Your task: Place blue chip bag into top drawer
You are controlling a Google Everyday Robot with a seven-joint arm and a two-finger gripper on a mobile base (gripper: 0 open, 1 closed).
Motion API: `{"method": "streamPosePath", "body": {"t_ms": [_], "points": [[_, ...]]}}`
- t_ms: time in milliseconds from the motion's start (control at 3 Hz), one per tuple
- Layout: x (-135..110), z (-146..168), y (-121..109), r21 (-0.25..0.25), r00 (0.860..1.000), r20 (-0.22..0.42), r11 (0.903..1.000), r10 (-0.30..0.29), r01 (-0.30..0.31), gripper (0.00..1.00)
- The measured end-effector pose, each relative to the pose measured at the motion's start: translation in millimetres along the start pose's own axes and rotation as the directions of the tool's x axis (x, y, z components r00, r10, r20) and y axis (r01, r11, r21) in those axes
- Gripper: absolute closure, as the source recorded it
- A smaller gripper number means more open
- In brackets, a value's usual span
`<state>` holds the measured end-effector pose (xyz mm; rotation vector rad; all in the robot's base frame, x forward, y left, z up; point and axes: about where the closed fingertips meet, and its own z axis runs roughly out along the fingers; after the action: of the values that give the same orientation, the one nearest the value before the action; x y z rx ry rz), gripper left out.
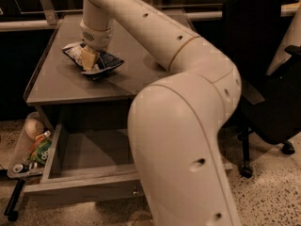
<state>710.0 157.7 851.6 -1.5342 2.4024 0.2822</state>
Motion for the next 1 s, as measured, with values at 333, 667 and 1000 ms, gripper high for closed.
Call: {"method": "streamPosePath", "body": {"t_ms": [333, 667, 1000], "points": [[30, -30, 28, 0.019, 0.998, -0.019, 0.9980, 0.061, -0.061, 1.00], [65, -42, 71, 0.012, 0.993, -0.053, 0.9939, 0.110, -0.109, 1.00], [65, -42, 70, 0.012, 0.993, -0.052, 0.9939, 0.110, -0.109, 1.00]]}}
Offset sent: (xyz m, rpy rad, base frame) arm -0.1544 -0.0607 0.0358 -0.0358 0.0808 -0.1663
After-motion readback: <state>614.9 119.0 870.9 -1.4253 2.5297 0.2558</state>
